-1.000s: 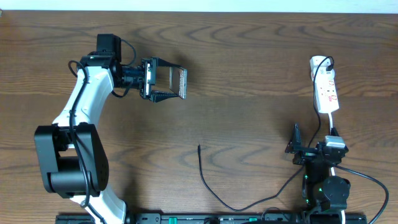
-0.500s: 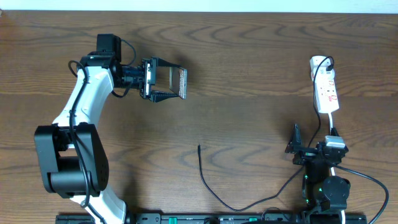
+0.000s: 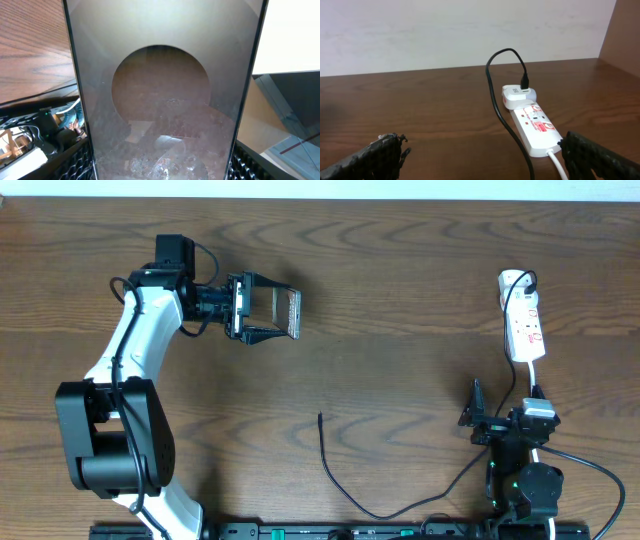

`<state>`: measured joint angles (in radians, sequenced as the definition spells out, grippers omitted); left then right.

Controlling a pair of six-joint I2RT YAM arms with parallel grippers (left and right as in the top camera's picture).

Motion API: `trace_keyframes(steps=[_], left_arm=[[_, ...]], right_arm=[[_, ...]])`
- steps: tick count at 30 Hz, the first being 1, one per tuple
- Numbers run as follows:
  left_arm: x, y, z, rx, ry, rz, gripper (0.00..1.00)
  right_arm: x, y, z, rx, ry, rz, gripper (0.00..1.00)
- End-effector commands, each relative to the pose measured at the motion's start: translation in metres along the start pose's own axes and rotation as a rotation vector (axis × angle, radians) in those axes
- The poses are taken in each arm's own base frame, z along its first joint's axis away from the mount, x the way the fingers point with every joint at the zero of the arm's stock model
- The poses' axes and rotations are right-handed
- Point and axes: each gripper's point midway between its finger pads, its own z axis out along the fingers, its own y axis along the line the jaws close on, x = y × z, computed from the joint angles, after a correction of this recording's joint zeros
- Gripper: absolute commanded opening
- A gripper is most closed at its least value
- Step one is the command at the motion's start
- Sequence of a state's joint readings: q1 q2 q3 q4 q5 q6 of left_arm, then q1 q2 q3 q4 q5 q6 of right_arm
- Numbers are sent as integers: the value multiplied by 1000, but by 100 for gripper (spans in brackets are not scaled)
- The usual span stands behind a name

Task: Plug charger to phone and switch on socket
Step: 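Hold the phone raised in the left gripper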

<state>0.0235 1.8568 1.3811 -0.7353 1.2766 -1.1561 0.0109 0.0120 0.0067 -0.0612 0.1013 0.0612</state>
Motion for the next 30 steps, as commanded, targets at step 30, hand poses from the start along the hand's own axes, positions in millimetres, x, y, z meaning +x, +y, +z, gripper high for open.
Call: trace_keyframes(steps=[30], left_arm=[[19,-16,-9,34,17,54,7]], right_arm=[[0,3,0,-13,0,12,99]])
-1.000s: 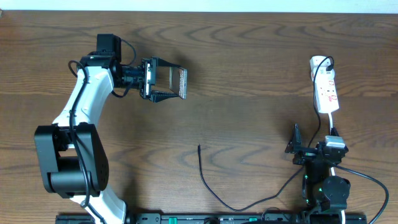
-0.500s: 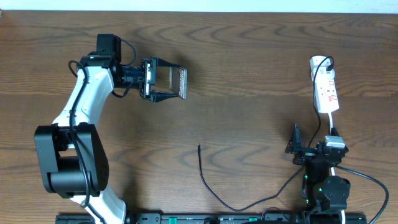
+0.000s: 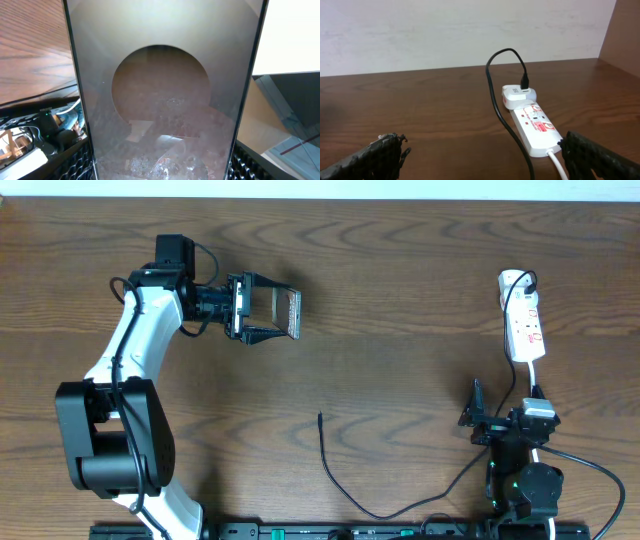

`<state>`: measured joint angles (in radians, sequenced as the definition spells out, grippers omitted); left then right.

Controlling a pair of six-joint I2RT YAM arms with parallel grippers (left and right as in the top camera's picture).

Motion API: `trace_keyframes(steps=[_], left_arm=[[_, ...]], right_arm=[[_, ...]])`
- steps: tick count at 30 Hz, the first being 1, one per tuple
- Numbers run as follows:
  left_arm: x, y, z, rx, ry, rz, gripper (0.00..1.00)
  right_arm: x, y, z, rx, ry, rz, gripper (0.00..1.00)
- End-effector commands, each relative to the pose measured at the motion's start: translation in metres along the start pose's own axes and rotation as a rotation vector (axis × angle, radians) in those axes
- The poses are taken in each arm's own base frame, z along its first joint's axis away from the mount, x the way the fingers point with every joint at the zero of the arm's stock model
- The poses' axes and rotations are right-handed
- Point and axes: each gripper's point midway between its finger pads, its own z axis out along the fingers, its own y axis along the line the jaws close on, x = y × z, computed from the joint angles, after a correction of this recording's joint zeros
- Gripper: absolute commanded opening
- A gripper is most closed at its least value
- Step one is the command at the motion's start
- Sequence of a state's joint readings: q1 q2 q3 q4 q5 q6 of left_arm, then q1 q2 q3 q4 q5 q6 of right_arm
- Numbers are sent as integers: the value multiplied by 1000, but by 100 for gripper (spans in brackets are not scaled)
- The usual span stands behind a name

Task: Plug charger to phone and switch on socket
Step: 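Hold the phone raised in the left gripper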

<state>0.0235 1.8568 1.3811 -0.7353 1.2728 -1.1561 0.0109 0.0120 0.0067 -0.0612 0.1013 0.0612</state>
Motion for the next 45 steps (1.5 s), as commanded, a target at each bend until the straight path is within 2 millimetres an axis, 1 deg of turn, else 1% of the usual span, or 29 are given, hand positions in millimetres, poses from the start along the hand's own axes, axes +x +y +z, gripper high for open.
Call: trace_keyframes(steps=[1,12,15,17,19,20,23,29,31,43,44,45], left_arm=[[20,-16,-9,35,20,53,7],[19,-16,-9,35,20,53,7],[16,-15,-9,28,-1,58,7],[9,-13,-9,15,-41,72,8],[-4,-9,-10,-11,-114,97,7],[-17,-5,-12,-39,-192,107,7],[-42,3,-19,-103,-340,148,7],[-64,12,-30,-171,-476,159,7],[-66,13,-31,-178,-490,167,7],[-65,13,-30,-177,-483,173,7],[-64,12,-30,-173,-476,175,7],[-63,12,-29,-170,-468,176,7]], right_arm=[[0,3,0,-13,0,12,99],[0,3,0,-12,0,12,99],[0,3,0,-12,0,12,99],[0,3,0,-12,0,12,99],[0,3,0,-12,0,12,99],[0,3,0,-13,0,12,99],[0,3,0,-13,0,12,99],[0,3,0,-13,0,12,99],[0,3,0,-13,0,12,99],[0,3,0,-12,-1,12,99],[-1,1,0,-5,-5,13,99],[-7,0,0,4,-32,20,99]])
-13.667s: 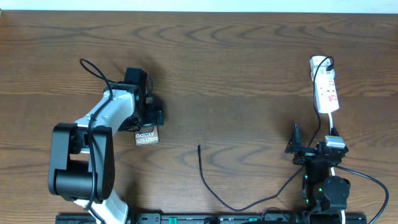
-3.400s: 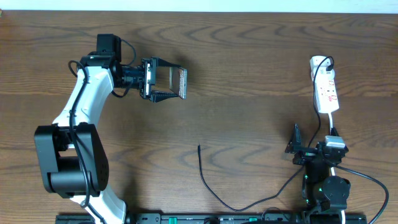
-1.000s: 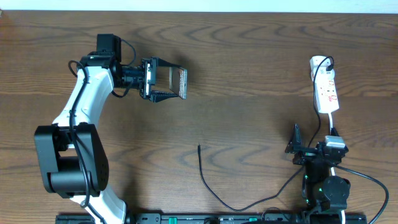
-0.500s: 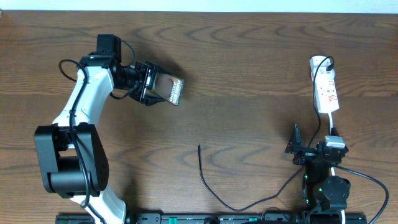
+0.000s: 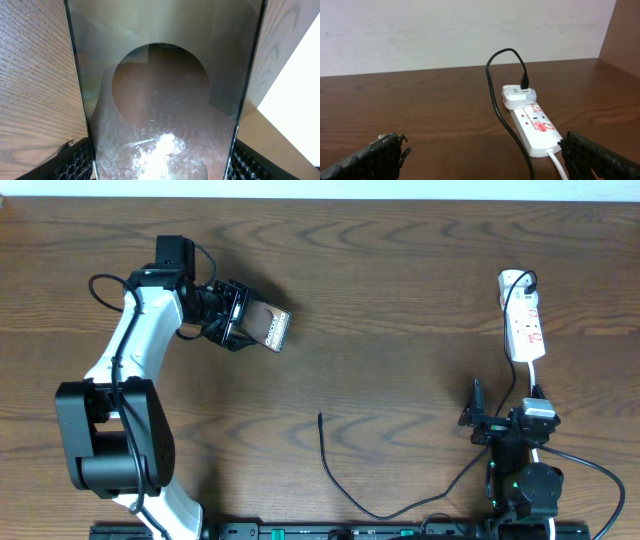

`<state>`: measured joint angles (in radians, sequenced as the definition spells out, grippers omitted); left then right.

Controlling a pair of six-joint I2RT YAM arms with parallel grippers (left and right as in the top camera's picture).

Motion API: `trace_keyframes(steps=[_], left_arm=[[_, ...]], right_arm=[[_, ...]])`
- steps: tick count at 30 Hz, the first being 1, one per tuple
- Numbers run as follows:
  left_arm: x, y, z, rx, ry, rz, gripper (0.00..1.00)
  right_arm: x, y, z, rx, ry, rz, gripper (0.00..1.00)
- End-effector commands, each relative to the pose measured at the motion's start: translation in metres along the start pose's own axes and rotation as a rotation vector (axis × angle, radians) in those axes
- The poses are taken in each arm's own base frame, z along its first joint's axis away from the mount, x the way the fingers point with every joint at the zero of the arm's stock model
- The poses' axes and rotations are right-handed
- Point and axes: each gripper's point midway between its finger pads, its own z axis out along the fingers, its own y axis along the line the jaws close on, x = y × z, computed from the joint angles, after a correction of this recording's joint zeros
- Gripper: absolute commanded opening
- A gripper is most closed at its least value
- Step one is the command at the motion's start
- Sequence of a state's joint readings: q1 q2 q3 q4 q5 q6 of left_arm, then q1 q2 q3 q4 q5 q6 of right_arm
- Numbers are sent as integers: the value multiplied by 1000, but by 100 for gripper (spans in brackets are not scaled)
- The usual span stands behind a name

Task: Plug charger to phone and switch on socket
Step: 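Hold the phone raised in the left gripper, then move the right gripper toward the phone held by the left gripper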

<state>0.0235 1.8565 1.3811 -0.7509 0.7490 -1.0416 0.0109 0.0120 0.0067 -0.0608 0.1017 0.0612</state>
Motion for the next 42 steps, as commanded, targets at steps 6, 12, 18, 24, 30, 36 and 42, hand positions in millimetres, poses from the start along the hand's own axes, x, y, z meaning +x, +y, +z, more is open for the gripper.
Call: trace_keyframes(steps=[6,12,18,24,30,36,42], left_arm=[[9,-21,-17,68,1,75,7],[10,-28,-17,95,7,113,8],[10,-28,-17,95,6,113,7],[10,-28,-17,95,6,113,7],[10,-28,-17,95,6,113,7],[12,-26,-11,67,-17,97,7],[18,-30,-1,51,-43,111,7]], right_arm=[[-49,38,-10,-231,-168,174,99],[-77,60,-16,-346,-97,208,99],[-107,105,-3,-569,146,253,99],[-111,166,21,-942,474,354,99],[-105,207,30,-1325,564,431,99],[-63,237,70,-1264,694,579,99],[-9,269,91,-1085,797,621,97]])
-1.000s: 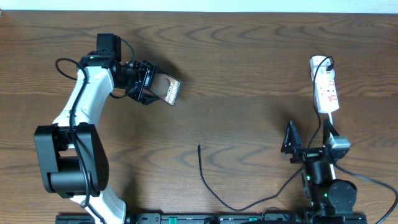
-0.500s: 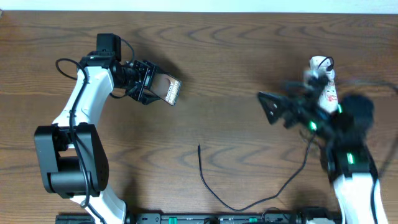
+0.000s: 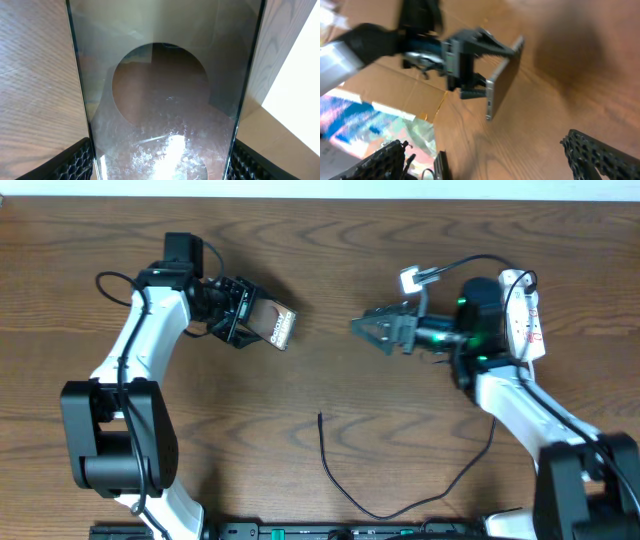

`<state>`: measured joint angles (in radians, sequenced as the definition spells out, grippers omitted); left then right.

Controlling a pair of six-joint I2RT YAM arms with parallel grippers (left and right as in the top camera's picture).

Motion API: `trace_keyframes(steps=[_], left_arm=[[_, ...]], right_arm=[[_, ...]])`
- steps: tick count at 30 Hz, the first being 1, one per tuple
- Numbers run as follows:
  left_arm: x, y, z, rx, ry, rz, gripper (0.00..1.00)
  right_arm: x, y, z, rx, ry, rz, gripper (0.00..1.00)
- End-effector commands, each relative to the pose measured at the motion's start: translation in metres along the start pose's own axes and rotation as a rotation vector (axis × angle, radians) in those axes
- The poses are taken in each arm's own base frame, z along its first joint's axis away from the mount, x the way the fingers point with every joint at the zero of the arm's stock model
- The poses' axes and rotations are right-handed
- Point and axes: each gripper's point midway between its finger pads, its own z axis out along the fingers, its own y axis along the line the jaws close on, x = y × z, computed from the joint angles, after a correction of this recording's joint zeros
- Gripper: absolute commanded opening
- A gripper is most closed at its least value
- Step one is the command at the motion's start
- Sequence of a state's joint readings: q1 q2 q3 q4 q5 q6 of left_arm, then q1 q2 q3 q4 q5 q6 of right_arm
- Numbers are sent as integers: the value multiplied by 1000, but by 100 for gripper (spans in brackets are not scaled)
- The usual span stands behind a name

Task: Plug charger to phone and switch on socket
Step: 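Move the right gripper toward the phone held by the left gripper, then grasp the phone's edge with the right gripper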

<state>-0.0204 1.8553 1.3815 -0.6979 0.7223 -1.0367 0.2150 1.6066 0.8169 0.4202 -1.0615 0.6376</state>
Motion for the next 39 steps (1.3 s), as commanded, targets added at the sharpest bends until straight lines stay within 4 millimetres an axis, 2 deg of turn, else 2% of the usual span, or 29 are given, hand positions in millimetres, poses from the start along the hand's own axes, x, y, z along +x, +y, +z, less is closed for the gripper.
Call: trace_keyframes(steps=[1,5,13,17,21,33,39], left_arm=[[12,-22,-9,41,-27,32,7],[19,-25,1,21,-48,32,7],[38,-32,15,13,-43,39,7],[49,-40,22,28,-31,42,7],[60,-43,29,26,-16,51,7],[86,-46,37,27,55,62,7],[90,-47,38,31,72,65,7]], right_arm=[[1,-15,24,96,-35,63,97],[10,-20,50,201,-65,10,99],[20,-17,70,276,-89,-33,98],[24,-19,74,304,-92,-35,96],[27,-21,74,317,-90,-6,86],[26,-24,73,334,-96,0,77],[27,-27,72,347,-96,5,60]])
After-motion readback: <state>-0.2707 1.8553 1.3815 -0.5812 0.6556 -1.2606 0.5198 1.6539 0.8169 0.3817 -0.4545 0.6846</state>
